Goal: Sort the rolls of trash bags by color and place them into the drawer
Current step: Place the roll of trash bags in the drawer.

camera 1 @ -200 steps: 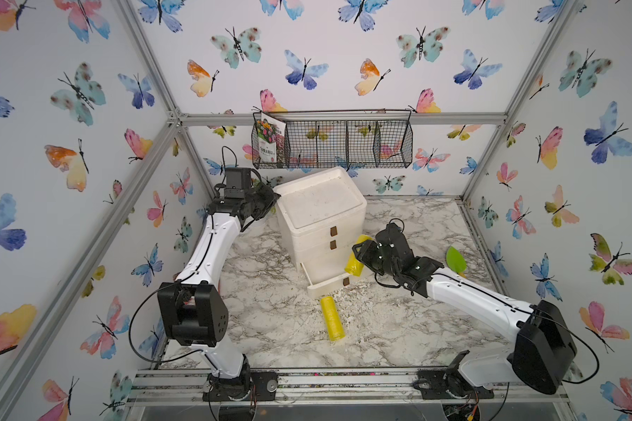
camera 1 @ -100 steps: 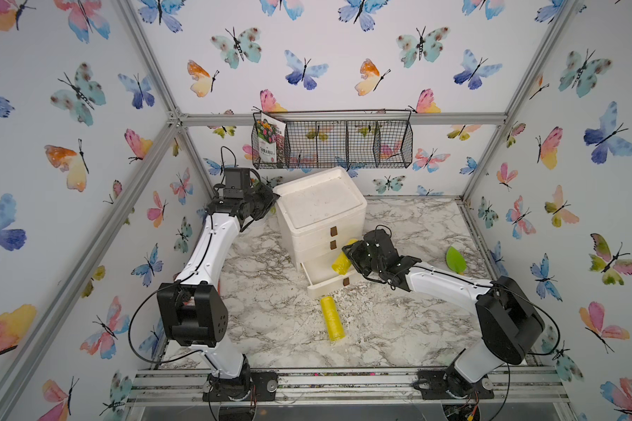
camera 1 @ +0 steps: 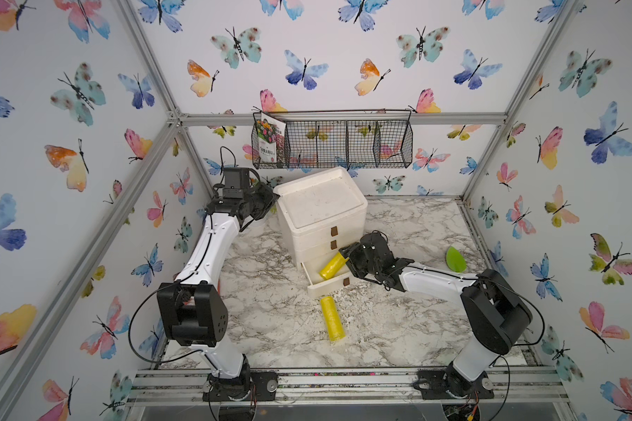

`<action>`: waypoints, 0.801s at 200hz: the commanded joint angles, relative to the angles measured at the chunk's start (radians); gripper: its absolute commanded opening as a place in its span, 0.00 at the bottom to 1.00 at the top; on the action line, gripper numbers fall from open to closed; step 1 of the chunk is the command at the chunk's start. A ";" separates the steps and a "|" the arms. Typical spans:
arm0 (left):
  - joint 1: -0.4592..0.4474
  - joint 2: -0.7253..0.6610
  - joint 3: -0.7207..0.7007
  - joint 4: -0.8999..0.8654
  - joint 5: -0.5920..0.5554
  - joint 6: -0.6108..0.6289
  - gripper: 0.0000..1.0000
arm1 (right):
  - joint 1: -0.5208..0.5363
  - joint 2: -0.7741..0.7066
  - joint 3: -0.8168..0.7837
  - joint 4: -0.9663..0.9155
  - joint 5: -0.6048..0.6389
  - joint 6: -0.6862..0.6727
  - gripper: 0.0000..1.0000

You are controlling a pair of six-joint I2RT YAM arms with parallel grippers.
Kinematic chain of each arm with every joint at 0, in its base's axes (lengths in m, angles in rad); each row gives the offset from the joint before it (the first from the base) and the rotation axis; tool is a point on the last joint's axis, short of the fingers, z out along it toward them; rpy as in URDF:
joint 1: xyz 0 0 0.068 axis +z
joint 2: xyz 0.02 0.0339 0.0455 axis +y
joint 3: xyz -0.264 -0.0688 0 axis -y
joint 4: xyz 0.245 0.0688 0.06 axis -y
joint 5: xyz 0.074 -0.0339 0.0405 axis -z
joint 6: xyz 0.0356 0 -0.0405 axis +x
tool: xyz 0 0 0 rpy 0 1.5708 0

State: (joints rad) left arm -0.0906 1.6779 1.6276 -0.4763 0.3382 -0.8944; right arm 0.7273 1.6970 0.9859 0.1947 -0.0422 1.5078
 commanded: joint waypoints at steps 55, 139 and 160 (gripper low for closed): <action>-0.027 0.036 -0.046 -0.081 0.099 0.007 0.05 | 0.042 -0.062 0.032 -0.153 -0.047 -0.319 0.60; -0.027 0.037 -0.045 -0.090 0.077 0.004 0.05 | 0.268 -0.153 -0.044 -0.524 0.082 -0.722 0.62; -0.026 0.031 -0.036 -0.089 0.075 0.000 0.05 | 0.318 -0.095 0.006 -0.578 0.118 -0.741 0.63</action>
State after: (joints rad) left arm -0.0856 1.6764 1.6249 -0.4740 0.3492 -0.8944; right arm 0.9985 1.5562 0.9535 -0.2821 0.0063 0.8417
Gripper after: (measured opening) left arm 0.049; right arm 0.628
